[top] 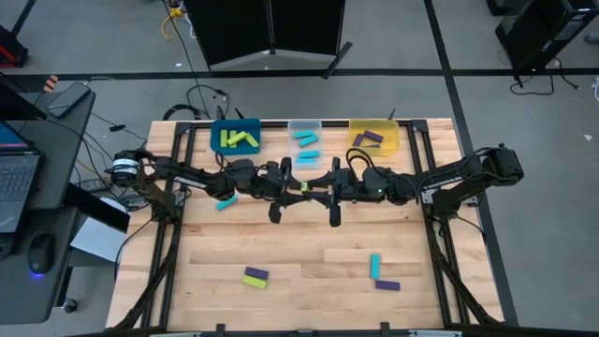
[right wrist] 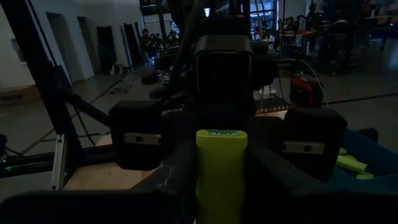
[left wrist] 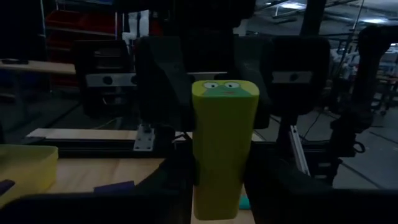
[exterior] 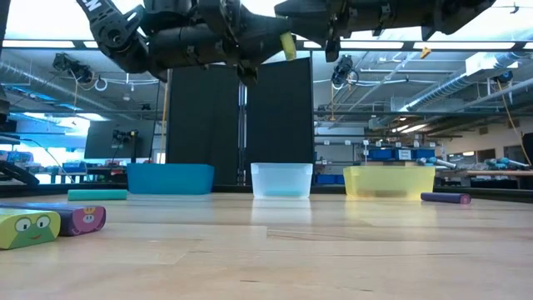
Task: Sort blocks
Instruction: Put the green block into the blue bin
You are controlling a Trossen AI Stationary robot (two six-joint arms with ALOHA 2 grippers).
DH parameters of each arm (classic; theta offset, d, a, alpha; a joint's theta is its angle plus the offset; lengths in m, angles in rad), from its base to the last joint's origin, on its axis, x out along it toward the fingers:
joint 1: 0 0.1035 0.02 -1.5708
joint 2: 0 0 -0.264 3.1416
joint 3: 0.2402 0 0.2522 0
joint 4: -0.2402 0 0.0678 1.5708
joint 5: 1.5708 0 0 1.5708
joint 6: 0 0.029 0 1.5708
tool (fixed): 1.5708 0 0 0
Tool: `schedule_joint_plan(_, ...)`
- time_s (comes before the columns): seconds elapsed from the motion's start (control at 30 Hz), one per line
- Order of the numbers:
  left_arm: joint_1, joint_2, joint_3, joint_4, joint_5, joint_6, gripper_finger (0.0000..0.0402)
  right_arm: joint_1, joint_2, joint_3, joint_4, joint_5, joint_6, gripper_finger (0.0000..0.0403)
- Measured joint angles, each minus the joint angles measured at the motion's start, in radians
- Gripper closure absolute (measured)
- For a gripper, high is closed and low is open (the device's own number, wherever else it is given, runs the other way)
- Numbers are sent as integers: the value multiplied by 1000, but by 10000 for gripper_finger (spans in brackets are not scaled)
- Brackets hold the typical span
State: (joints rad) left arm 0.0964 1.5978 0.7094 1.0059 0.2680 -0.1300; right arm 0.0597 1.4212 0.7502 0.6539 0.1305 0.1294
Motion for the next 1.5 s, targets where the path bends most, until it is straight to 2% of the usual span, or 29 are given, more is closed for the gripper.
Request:
schedule_joint_plan(0.17, 2, 0, 0, -4, 12, 6, 290, -3, 0, 1, -12, 6, -1, 270)
schedule_joint_plan(0.5, 50, -1, -1, -75, 14, 48, 290, -45, -31, 11, -35, 66, -60, 189)
schedule_joint_plan(0.63, 95, -12, -1, -128, 23, 50, 290, -54, -82, 36, -107, 72, -88, 182)
schedule_joint_plan(0.77, 149, -77, -1, -247, 23, 69, 290, -56, -144, 63, -231, 119, -102, 205)
schedule_joint_plan(0.87, 197, -163, -1, -399, 7, 93, 290, -57, -186, 71, -335, 165, -103, 241)
schedule_joint_plan(1.07, 345, -329, -1, -822, -19, 102, 290, -58, -221, 71, -486, 227, -81, 332)
schedule_joint_plan(1.23, 495, -398, 52, -1222, -135, 108, 290, -64, -187, 71, -546, 243, -69, 390)
schedule_joint_plan(1.4, 620, -366, 177, -1465, -257, 192, 290, -73, -137, 71, -543, 244, -54, 385)
schedule_joint_plan(1.5, 691, -305, 254, -1555, -261, 254, 290, -75, -113, 71, -545, 243, -35, 377)
